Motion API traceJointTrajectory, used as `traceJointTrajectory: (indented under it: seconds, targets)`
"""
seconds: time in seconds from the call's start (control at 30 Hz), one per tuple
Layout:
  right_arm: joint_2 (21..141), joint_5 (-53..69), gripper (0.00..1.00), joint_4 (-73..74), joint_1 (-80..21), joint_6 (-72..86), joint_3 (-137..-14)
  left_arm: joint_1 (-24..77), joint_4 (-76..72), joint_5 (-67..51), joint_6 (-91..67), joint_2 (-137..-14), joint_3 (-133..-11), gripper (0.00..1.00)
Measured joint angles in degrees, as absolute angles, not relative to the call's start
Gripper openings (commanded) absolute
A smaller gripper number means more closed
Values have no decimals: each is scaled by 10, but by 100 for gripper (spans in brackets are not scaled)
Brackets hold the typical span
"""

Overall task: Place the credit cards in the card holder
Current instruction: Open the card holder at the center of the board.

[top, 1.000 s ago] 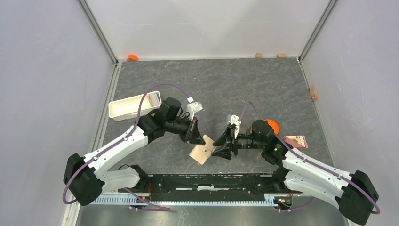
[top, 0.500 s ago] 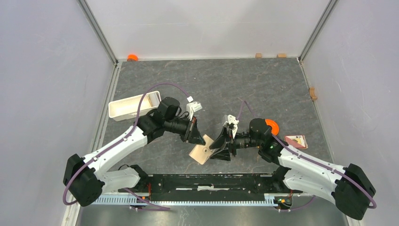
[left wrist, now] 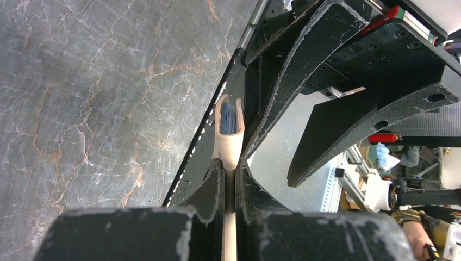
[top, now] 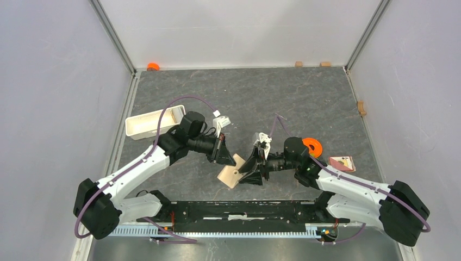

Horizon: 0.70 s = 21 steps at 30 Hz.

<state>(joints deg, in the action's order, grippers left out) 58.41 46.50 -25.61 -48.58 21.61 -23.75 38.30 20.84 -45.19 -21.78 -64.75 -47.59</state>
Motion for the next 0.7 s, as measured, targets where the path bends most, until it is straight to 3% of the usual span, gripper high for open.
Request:
traceJointTrajectory:
  seconds: [0.13, 0.37, 0.7]
  targets:
    - [598, 458, 48, -268, -490, 222, -237, 374, 208, -457, -224, -648, -470, 2]
    - [612, 427, 26, -278, -497, 222, -237, 359, 205, -466, -229, -648, -465, 2]
    - [620, 423, 18, -276, -520, 212, -238, 342, 193, -450, -252, -647, -452, 2]
